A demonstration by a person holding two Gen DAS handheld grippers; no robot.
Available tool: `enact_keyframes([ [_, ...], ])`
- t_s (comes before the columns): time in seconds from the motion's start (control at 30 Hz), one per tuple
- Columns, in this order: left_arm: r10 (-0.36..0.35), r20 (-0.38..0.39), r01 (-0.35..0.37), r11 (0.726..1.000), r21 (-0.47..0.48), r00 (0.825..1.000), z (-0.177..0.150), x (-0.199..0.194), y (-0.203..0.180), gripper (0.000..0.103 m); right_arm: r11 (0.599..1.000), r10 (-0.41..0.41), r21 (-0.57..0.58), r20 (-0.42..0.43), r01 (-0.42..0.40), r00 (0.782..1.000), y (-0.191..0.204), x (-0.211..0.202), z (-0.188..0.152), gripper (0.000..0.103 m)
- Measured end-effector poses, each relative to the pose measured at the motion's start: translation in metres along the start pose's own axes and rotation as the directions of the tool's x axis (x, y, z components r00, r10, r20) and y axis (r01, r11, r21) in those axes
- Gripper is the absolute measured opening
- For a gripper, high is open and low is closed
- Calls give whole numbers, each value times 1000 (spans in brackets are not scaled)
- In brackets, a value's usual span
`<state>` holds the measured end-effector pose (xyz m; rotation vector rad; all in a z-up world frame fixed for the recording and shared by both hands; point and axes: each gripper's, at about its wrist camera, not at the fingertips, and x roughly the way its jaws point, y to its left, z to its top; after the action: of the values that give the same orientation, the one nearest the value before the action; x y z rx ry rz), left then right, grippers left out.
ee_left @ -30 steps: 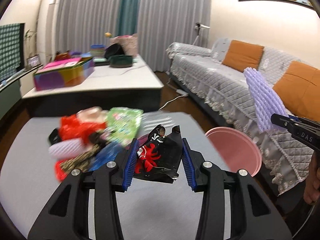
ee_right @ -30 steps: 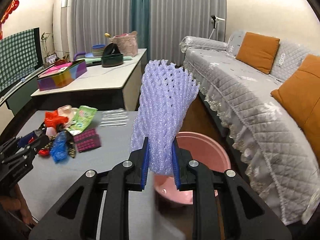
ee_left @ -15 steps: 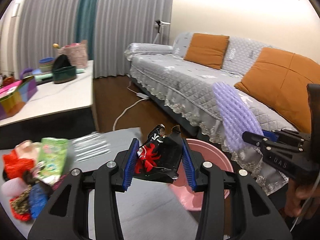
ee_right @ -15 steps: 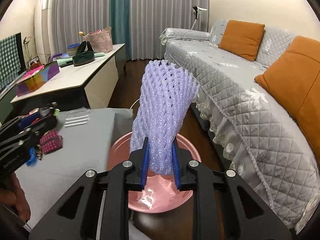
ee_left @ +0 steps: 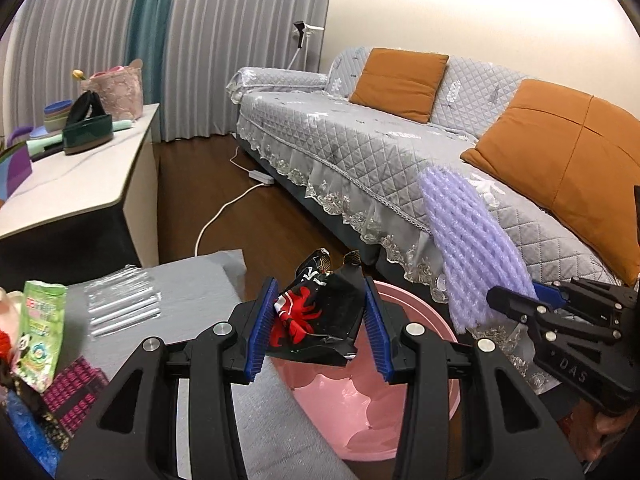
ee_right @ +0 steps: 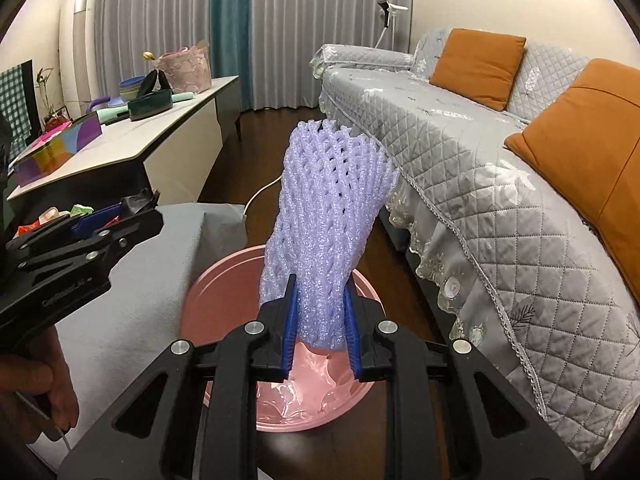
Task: Collect trash
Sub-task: 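Carry both items to the pink bin and open both tools to drop them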
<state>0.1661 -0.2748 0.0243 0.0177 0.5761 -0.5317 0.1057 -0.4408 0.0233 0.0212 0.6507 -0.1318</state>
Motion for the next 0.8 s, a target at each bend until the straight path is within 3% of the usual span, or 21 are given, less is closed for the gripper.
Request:
enact_keyframes([
  [0.1, -8, -2, 8, 1000, 7, 1000, 4, 8, -2, 42, 1000, 1, -2, -7, -1, 1000, 0, 4, -1, 22],
  [0.2, -40, -6, 40, 999, 9, 999, 8, 14, -4, 44, 1000, 6, -5, -7, -6, 1000, 1, 6, 0, 29],
  [0.23, -53, -15, 54, 999, 10, 998, 10, 17, -4, 57, 1000, 0, -11, -7, 0, 1000, 2, 7, 0, 49],
  [0.27, -45, -20, 45, 999, 14, 999, 11, 18, -4, 71, 1000, -8, -12, -6, 8, 1000, 3, 8, 0, 59],
  [0.3, -35, -12, 35, 999, 15, 999, 11, 17, -4, 71, 1000, -17, -10, 1, 17, 1000, 2, 7, 0, 65],
  [0.57, -3, 20, 4, 999, -32, 1000, 11, -7, 18, 71, 997, -68, 31, -3, 68, 998, -7, 9, 1, 65],
  [0.8, 48, 60, -46, 999, -25, 997, 6, -55, 33, 71, 995, -62, 82, 144, 50, 988, 3, -14, 4, 65],
])
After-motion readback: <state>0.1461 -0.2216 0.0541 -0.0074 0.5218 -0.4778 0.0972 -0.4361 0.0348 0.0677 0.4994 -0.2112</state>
